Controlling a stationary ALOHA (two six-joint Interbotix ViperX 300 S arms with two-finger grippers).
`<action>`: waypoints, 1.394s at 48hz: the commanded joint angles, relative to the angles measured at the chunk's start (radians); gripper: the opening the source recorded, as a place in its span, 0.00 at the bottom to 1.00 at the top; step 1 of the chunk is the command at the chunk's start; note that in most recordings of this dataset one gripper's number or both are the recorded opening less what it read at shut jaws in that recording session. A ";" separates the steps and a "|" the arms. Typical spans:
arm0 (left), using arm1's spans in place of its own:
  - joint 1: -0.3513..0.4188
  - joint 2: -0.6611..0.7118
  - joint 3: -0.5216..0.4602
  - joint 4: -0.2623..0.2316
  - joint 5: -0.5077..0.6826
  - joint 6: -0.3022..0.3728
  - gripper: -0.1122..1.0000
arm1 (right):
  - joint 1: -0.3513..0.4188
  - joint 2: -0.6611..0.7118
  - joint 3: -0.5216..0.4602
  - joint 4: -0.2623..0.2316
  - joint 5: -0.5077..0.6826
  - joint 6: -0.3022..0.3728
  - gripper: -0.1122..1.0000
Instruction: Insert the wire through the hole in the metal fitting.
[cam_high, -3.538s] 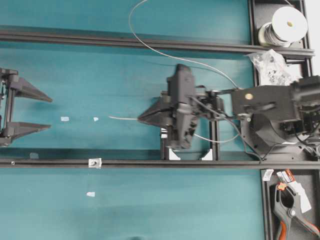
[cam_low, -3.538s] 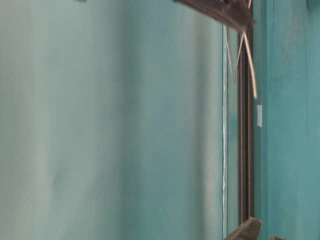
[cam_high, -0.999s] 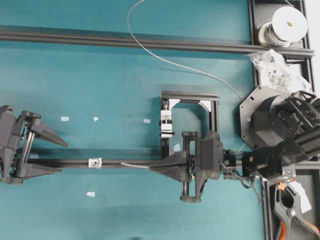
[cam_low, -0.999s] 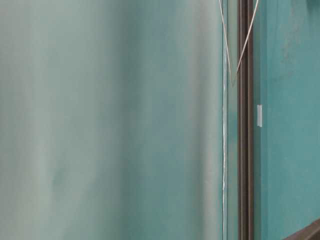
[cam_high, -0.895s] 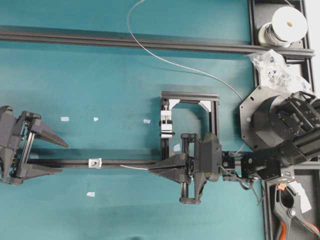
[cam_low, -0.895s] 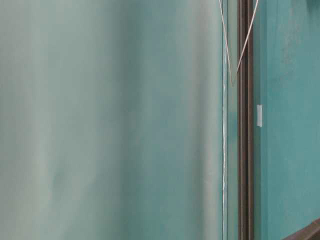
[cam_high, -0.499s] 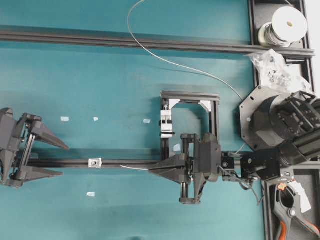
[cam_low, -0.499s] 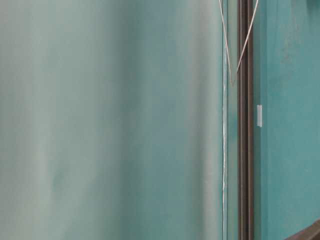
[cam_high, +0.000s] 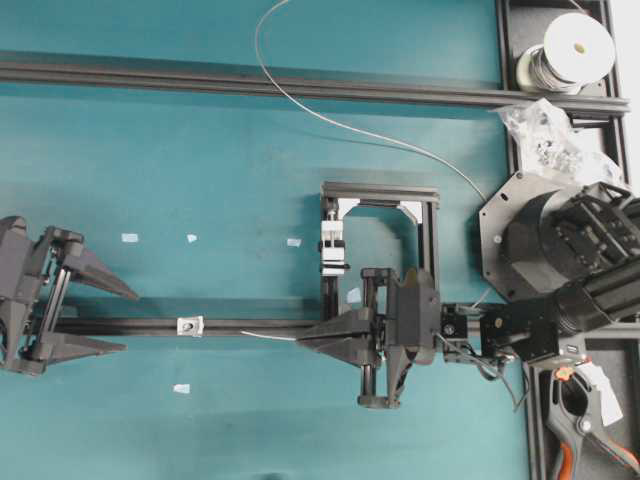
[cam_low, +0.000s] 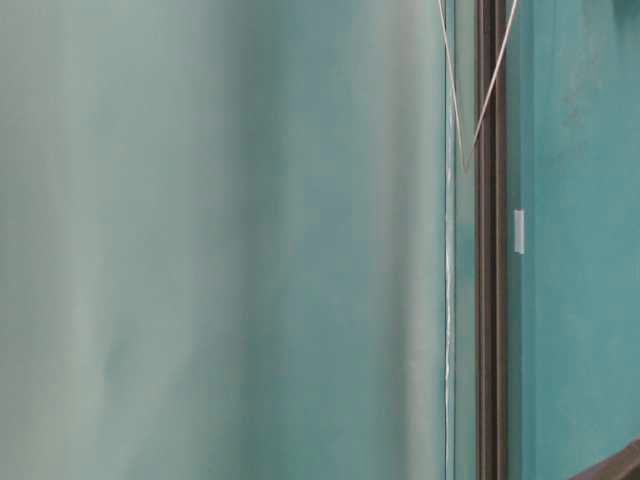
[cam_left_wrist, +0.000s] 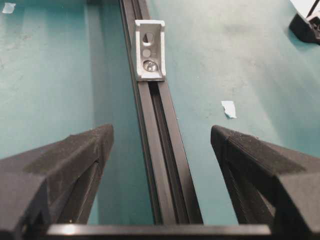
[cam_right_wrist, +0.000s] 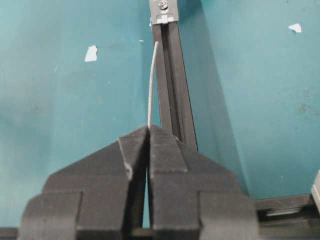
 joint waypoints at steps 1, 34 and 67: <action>-0.005 -0.015 -0.008 -0.002 -0.011 -0.002 0.86 | 0.006 -0.006 -0.014 0.002 -0.005 -0.002 0.10; -0.011 -0.017 -0.009 0.000 -0.011 -0.002 0.86 | -0.034 0.023 -0.052 0.002 0.011 -0.011 0.10; -0.012 -0.015 -0.017 -0.002 -0.011 0.000 0.86 | -0.097 0.025 -0.098 -0.002 0.078 -0.083 0.10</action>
